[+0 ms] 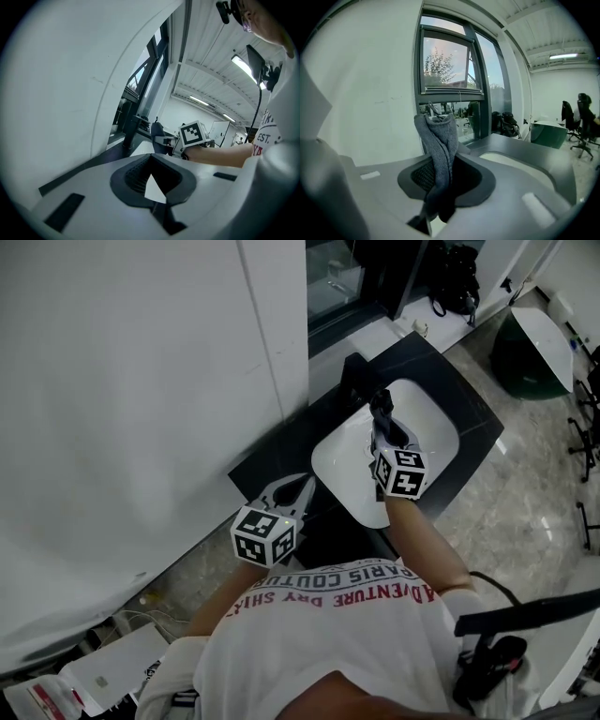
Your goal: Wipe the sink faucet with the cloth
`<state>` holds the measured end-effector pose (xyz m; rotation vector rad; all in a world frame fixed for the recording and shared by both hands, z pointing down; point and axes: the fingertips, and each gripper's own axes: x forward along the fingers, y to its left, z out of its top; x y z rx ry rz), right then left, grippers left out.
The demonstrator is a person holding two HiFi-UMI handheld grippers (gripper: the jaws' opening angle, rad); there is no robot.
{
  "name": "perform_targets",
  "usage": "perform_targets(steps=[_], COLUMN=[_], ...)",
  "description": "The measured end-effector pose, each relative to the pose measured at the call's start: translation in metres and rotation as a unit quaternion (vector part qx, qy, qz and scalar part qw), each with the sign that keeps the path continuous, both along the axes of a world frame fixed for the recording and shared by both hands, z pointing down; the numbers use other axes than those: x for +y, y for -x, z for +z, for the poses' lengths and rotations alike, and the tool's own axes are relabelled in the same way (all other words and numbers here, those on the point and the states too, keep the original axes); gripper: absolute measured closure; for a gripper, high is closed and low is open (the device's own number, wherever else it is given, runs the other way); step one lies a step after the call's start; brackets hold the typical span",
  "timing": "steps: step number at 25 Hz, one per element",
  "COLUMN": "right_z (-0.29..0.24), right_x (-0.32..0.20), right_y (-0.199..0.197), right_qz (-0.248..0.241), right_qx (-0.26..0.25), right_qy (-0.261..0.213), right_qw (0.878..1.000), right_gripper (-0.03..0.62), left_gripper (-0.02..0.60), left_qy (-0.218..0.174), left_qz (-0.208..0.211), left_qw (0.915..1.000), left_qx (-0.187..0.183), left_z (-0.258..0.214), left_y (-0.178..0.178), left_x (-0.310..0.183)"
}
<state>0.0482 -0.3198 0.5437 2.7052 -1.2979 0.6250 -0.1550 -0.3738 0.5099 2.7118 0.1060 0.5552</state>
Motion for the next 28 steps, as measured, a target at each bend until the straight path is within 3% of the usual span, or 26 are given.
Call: perform_targets(steps=[4,7,11,17,23,28], right_z=[0.002,-0.01,-0.034,-0.083,-0.077,-0.073], right_x=[0.013,0.013,0.009,0.03,0.094,0.211], right_y=[-0.005,0.003,0.045,0.09,0.091,0.074], right_qz=[0.002,-0.025,-0.121,-0.25,-0.389,-0.508], right_qx=[-0.006,-0.004,-0.013,-0.029,-0.011,-0.014], right_qy=[-0.003,-0.011,-0.02,-0.065,-0.059,-0.053], right_qw=[1.0,1.0,0.992,0.966,0.919,0.86], right_gripper=[0.515,0.515,0.514,0.516,0.515,0.514], left_gripper=[0.58,0.581,0.58,0.58,0.58,0.581], left_qy=[-0.003,-0.001,0.001,-0.023,-0.04,-0.055], left_qz=[0.013,0.012,-0.016,-0.073,-0.146,-0.256], left_qw=[0.9999,0.9999,0.9997,0.9968,0.9882,0.9631], left_qx=[0.002,0.011,0.018,0.025,0.024,0.062], left_z=[-0.003,-0.007,-0.019,-0.042,-0.033,-0.046], left_y=[-0.004,-0.005,0.005,0.018,-0.027,-0.062], left_x=[0.011,0.015,0.013,0.042,0.119,0.235])
